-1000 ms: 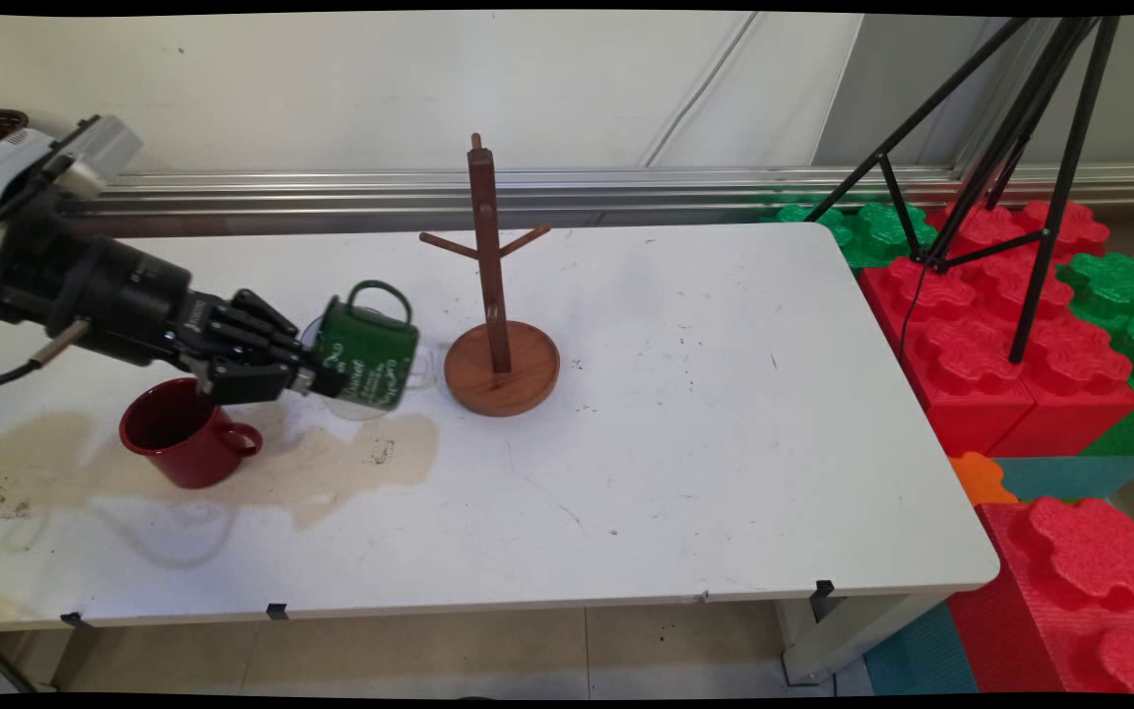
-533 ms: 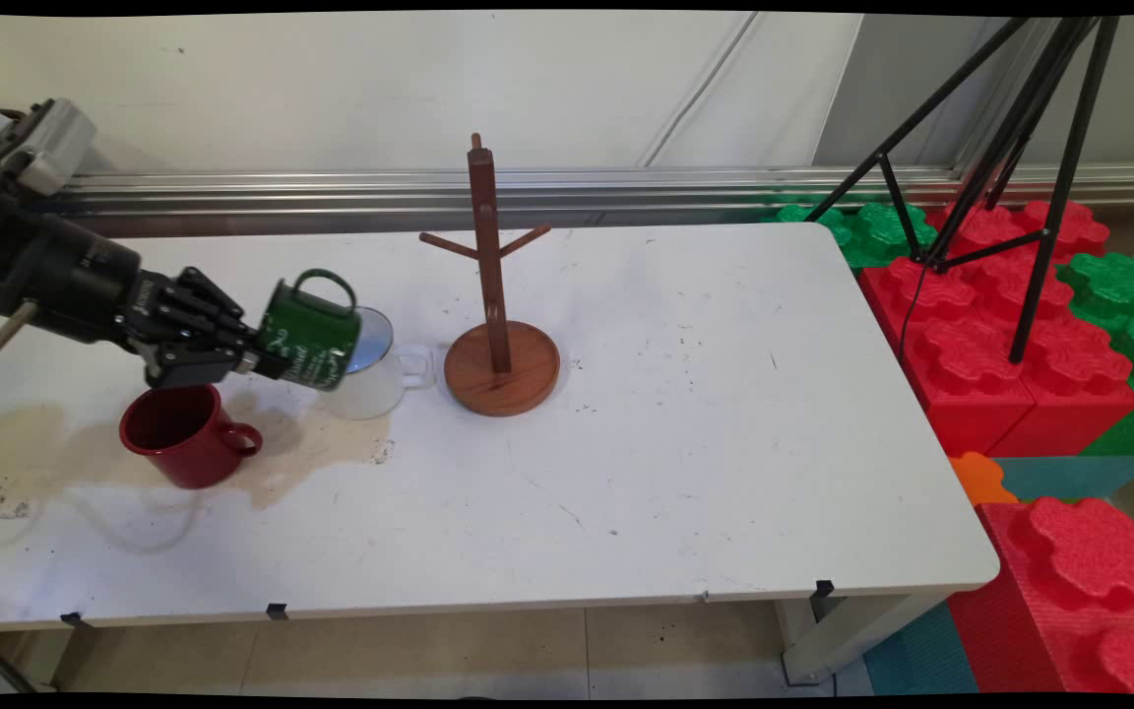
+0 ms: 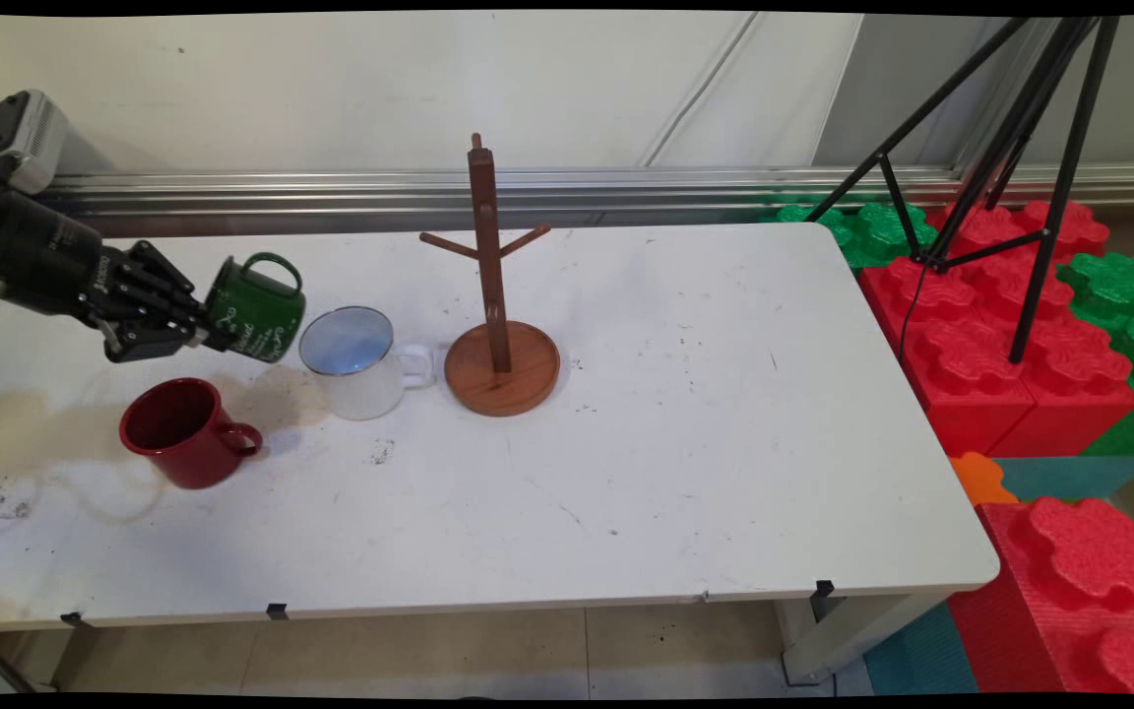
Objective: Place the picked object on the table
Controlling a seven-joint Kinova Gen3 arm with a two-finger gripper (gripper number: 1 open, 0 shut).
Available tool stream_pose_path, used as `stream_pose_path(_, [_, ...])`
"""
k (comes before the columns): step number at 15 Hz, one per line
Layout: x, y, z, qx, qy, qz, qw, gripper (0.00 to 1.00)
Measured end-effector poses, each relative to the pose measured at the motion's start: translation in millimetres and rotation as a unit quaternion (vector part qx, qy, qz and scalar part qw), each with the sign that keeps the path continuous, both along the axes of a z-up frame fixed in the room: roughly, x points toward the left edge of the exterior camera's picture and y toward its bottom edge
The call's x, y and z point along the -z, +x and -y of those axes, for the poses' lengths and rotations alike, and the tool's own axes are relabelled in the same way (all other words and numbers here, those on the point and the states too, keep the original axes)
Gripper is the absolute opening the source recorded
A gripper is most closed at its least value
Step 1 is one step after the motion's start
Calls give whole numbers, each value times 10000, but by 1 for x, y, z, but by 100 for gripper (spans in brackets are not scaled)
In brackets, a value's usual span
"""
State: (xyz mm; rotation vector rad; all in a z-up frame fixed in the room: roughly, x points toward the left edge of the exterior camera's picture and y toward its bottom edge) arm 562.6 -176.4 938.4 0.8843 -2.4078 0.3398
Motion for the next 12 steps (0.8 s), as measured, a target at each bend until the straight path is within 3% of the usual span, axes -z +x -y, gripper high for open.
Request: stream_pose_path(12, [35,47,29,-82,-9,1064,9943,0])
